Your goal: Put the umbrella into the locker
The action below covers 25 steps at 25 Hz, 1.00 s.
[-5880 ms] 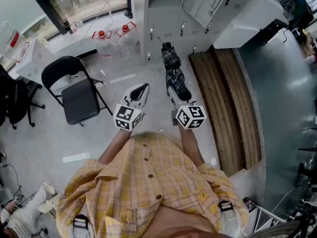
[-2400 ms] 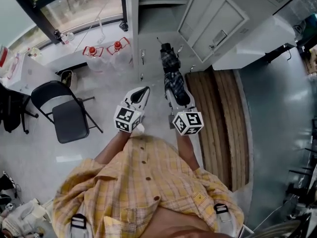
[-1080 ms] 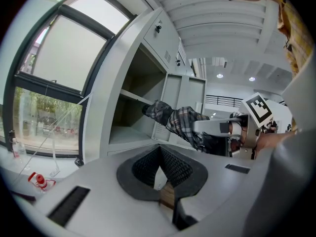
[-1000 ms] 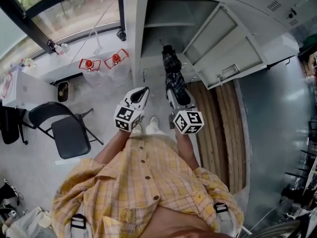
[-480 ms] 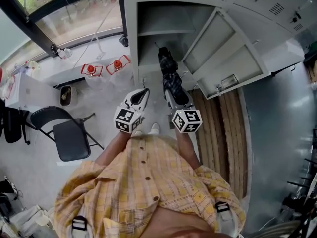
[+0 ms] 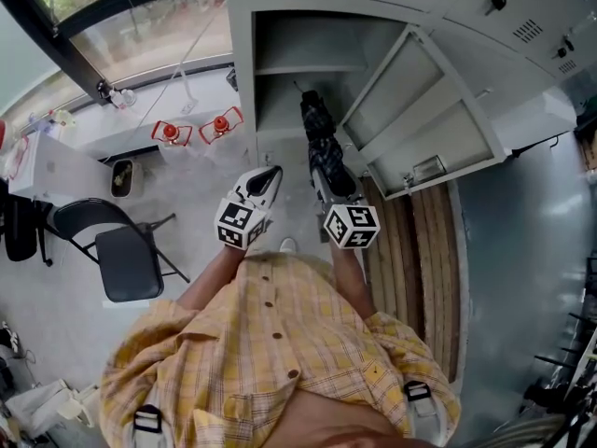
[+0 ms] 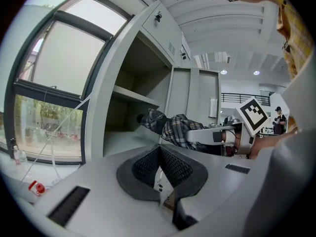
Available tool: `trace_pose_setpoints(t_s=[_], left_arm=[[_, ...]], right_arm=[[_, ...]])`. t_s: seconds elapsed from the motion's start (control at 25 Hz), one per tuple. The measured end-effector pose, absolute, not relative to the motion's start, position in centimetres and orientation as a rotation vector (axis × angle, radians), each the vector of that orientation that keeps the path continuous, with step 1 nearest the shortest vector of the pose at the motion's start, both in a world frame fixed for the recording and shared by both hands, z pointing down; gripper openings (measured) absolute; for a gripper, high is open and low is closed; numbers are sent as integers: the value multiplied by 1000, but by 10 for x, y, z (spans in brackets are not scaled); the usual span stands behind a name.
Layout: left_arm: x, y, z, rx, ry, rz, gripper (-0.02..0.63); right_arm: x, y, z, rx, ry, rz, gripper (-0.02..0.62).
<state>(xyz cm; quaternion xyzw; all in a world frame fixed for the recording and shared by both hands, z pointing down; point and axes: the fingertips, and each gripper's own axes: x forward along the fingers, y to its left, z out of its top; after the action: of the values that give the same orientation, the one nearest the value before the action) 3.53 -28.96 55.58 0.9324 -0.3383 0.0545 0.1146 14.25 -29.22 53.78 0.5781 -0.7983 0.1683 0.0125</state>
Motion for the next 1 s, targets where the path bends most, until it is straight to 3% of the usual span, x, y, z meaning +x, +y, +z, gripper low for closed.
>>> trace_pose_setpoints(t_s=[1.0], left_arm=[[27,-307,564,2723,-1064,235,5]], right_arm=[[129,-387,547,1646,-2478,392,192]])
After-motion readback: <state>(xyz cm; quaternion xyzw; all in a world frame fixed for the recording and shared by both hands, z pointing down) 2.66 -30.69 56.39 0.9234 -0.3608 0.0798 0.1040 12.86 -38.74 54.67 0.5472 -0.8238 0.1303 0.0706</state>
